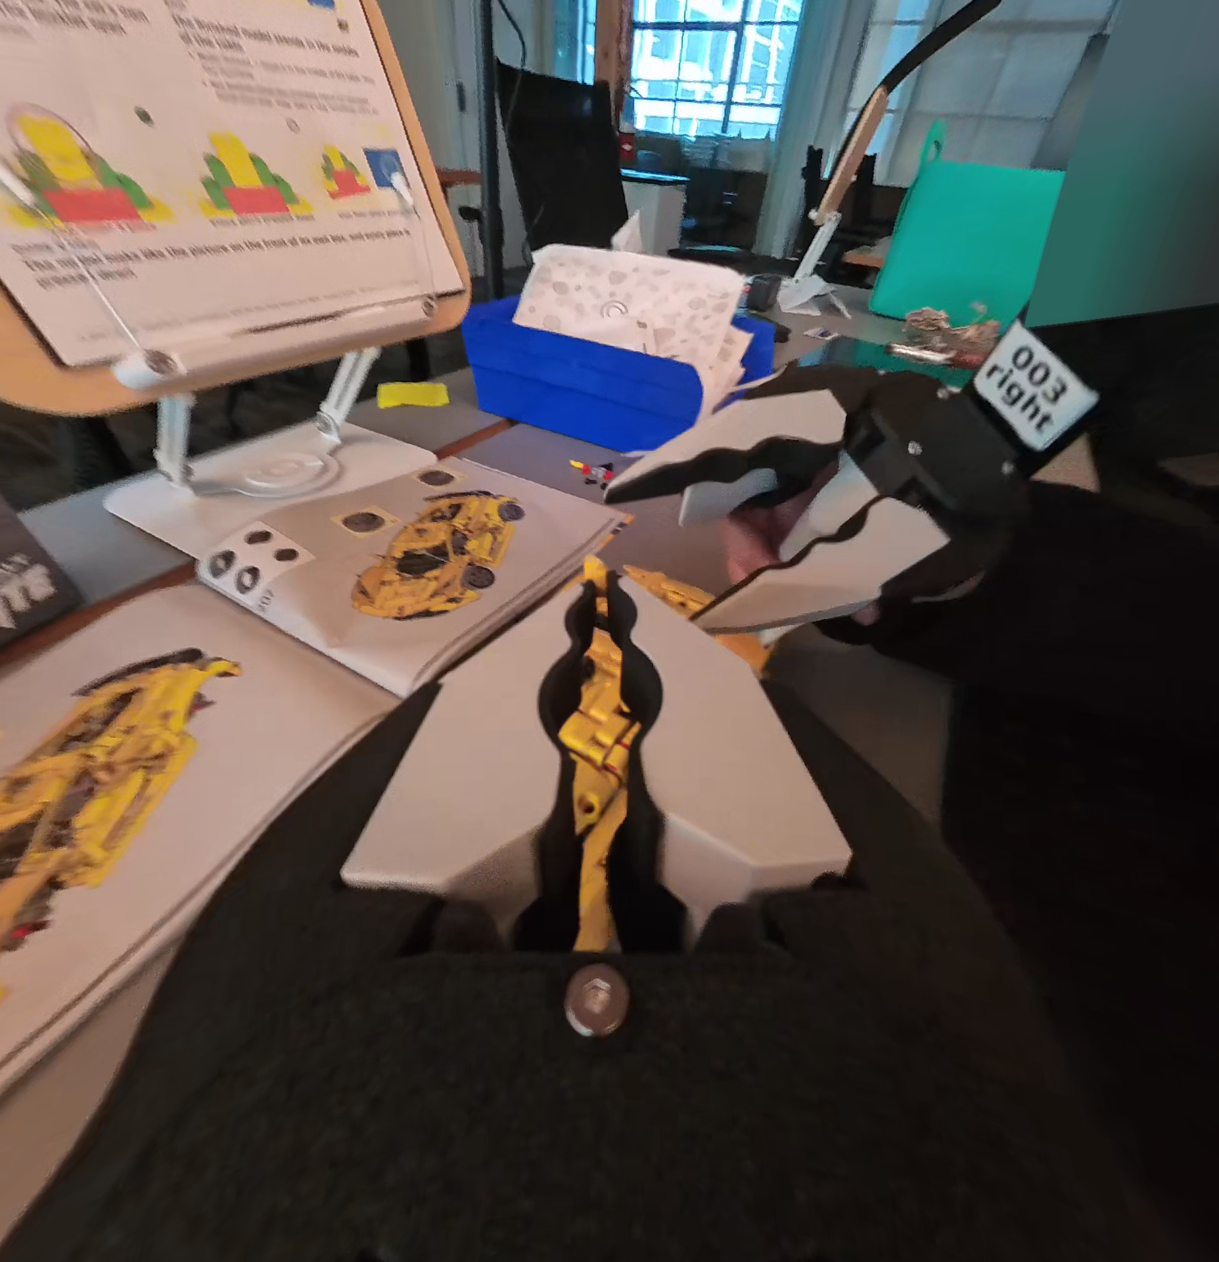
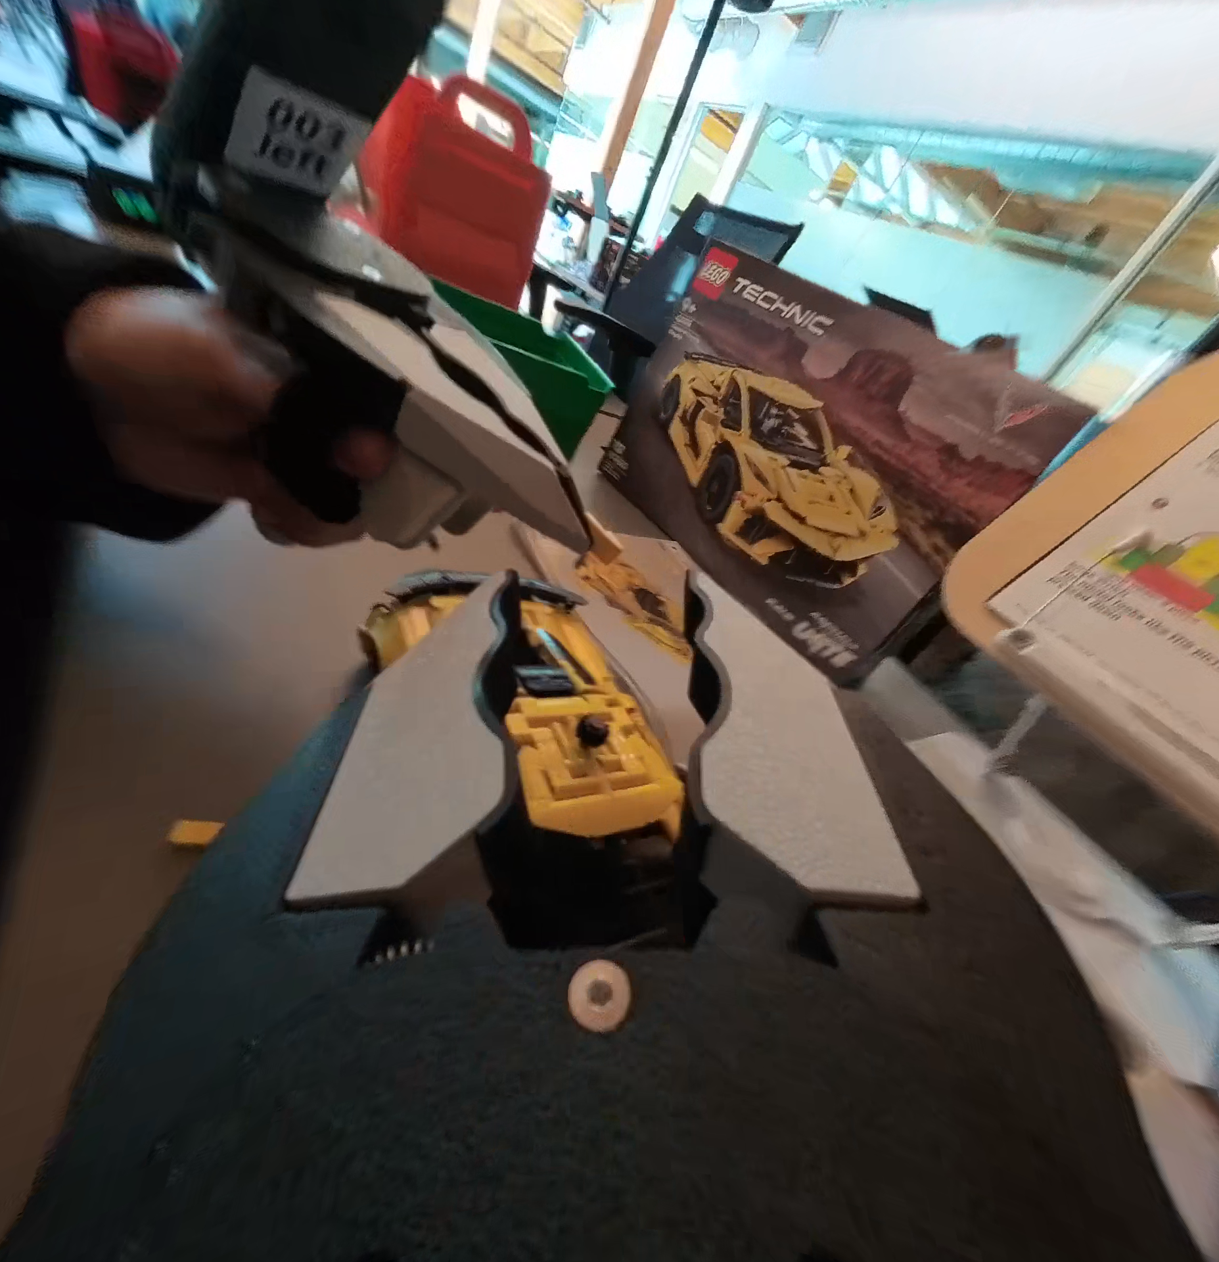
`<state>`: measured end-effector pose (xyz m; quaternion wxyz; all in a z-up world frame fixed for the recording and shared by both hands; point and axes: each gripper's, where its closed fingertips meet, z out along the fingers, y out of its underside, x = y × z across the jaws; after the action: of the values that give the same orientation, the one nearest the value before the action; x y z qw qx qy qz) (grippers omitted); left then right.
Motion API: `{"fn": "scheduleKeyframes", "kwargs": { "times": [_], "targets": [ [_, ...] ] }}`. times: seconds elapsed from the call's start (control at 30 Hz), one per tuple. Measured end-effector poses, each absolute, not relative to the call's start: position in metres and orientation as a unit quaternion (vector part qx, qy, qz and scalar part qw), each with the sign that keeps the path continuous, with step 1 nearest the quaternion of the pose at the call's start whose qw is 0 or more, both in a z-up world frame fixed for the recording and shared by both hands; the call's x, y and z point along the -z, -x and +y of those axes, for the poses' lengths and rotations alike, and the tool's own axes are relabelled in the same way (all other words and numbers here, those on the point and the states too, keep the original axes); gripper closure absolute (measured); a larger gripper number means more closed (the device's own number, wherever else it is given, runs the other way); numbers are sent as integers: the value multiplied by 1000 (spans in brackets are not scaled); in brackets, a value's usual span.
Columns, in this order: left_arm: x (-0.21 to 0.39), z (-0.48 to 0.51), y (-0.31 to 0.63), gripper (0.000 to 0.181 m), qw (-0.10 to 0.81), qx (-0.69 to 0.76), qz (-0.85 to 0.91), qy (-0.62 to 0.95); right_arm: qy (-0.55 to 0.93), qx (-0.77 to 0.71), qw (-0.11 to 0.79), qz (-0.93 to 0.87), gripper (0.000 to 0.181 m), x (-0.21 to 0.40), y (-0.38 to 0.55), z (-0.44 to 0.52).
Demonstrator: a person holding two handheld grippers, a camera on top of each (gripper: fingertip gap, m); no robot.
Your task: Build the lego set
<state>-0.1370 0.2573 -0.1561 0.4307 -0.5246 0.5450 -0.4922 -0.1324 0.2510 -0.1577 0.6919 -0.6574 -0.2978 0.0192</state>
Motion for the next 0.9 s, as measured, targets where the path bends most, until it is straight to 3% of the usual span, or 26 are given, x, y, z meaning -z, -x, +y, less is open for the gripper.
{"fn": "scheduleKeyframes", "kwargs": {
  "times": [0.17, 0.27, 0.5, 0.77, 0.9],
  "targets": [
    [148, 254, 137, 178, 491, 451, 560, 492, 677, -212, 668, -225, 133, 148, 139, 243],
    [144, 256, 138, 179, 536, 410, 569, 469, 663, -315, 655, -178, 147, 133, 136, 238],
    [144, 248, 134, 178, 623, 283, 603, 410, 672, -481, 554, -103, 133, 142, 146, 248],
    [148, 244, 129, 178, 647, 225, 605, 407, 689, -383, 603, -126, 155, 138, 142, 252],
    [153, 245, 128, 179, 638, 227, 606, 417, 703, -330, 610, -155, 155, 145, 142, 253]
  ]
}}
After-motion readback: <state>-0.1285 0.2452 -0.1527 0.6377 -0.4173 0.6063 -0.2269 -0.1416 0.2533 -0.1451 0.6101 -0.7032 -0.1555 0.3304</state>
